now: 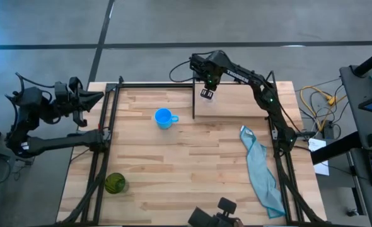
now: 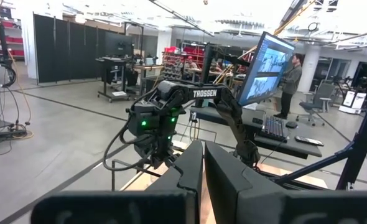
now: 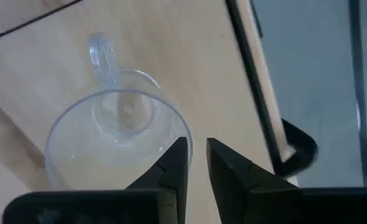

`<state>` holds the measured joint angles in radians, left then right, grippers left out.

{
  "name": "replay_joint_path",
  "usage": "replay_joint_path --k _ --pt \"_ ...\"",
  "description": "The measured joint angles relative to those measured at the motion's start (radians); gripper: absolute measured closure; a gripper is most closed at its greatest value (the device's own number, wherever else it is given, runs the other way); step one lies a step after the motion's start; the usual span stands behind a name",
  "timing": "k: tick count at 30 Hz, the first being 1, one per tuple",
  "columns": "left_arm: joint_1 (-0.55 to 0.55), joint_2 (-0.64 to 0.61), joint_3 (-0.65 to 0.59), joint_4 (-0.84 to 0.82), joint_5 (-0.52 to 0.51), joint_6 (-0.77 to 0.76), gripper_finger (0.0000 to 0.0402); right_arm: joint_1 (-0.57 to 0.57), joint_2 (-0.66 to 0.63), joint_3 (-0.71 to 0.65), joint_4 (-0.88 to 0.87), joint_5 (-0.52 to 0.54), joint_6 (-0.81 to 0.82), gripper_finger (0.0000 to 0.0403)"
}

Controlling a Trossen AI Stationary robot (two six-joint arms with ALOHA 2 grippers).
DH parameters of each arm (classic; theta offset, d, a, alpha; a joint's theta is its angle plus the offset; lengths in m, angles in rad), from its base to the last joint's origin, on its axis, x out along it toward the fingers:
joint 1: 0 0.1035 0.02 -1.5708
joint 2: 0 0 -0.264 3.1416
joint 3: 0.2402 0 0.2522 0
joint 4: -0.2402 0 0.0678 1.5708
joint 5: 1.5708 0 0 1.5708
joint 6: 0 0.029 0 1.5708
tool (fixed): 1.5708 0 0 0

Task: Stack small to large cups/mugs on shelf
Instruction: Put the transparent mug on the shelf, then put the blue mug on the shelf

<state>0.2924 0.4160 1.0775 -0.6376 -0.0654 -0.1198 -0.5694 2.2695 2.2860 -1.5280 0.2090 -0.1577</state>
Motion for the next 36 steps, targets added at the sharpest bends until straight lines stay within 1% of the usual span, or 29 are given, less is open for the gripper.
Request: replay_joint_path --k 4,6,8,14,17,19,26,29,33,36 --pt "0.000 0.000 0.000 0.000 0.000 0.000 0.0398 0.005 -0.023 0.020 -0.003 -0.003 0.044 0.0349" --pt "0.000 0.000 0.000 0.000 0.000 0.000 0.0398 0.011 -0.035 0.043 -0.003 -0.033 0.052 0.0349" --pt "0.000 0.000 0.000 0.000 0.000 0.000 0.0398 0.020 -0.050 0.070 -0.006 -0.091 0.058 0.0349" --pt "0.000 0.000 0.000 0.000 0.000 -0.002 0.0398 0.071 -0.128 0.068 0.001 -0.273 0.157 0.0349" --pt "0.000 0.002 0.000 0.000 0.000 -0.002 0.0398 0.121 -0.157 0.068 0.042 -0.359 0.137 0.0349" --pt "0.000 0.006 0.000 0.000 0.000 -0.002 0.0398 0.164 -0.169 0.068 0.087 -0.390 0.110 0.0349" --pt "0.000 0.038 -0.002 -0.002 -0.001 -0.003 0.0398 0.322 -0.172 0.070 0.229 -0.392 0.052 0.0349" --pt "0.000 0.073 -0.003 -0.042 -0.002 -0.004 0.0398 0.371 -0.172 0.070 0.257 -0.392 0.053 0.0349" --pt "0.000 0.157 -0.005 -0.140 -0.002 -0.004 0.0398 0.416 -0.186 0.070 0.254 -0.392 0.155 0.0349" --pt "0.000 0.235 -0.005 -0.147 -0.002 0.008 0.0398 0.444 -0.216 0.070 0.254 -0.391 0.247 0.0350"
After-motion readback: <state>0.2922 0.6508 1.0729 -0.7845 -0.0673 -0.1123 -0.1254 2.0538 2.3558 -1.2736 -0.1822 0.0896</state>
